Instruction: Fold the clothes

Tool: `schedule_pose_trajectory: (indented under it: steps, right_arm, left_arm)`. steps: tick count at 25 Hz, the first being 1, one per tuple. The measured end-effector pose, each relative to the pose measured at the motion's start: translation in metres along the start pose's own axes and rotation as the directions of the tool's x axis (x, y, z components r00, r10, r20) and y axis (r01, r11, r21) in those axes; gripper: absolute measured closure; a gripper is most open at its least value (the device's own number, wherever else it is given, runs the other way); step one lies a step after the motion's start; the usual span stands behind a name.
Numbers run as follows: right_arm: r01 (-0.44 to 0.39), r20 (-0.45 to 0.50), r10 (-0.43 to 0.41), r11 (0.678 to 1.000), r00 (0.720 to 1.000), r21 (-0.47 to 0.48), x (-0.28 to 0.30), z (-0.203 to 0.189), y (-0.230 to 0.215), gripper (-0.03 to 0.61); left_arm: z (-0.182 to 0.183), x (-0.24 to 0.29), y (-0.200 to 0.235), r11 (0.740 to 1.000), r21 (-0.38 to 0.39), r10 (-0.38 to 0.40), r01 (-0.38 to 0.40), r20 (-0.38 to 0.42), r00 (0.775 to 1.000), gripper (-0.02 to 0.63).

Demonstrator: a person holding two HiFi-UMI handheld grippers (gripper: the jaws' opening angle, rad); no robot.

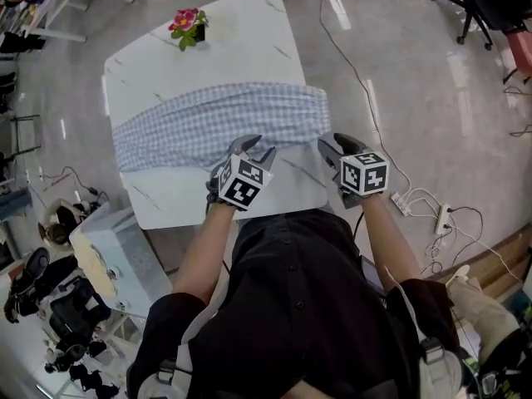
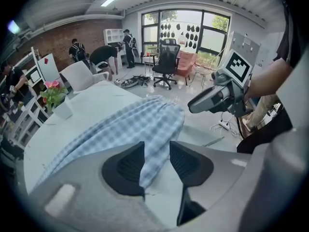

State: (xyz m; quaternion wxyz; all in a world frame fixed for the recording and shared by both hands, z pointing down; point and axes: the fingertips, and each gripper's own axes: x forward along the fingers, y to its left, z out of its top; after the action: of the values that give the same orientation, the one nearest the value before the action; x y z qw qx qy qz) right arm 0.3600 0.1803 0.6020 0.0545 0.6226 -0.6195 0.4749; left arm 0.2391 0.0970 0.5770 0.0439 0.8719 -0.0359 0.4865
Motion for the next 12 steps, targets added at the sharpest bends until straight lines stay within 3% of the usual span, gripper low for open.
schedule_pose_trajectory:
  steps: [5, 9, 12]
  right_arm:
    - [-0.129, -0.010, 0.134, 0.971, 0.991, 0.203, 0.014, -0.013, -0.007, 0.318]
    - [-0.254, 0.029, 0.265, 0.881, 0.964, 0.400, 0.025, -0.011, -0.005, 0.275]
    - [-0.282, 0.006, 0.309, 0.861, 0.951, 0.423, 0.036, -0.015, -0.010, 0.254]
  left_arm:
    - [0.008, 0.013, -0.009, 1.000, 0.012, -0.012, 0.012, -0.034, 0.999, 0.443]
    - [0.006, 0.018, -0.013, 1.000, 0.018, -0.017, 0.018, -0.057, 0.998, 0.445]
    - [0.005, 0.021, -0.014, 1.000, 0.007, -0.022, 0.022, -0.065, 0.998, 0.445]
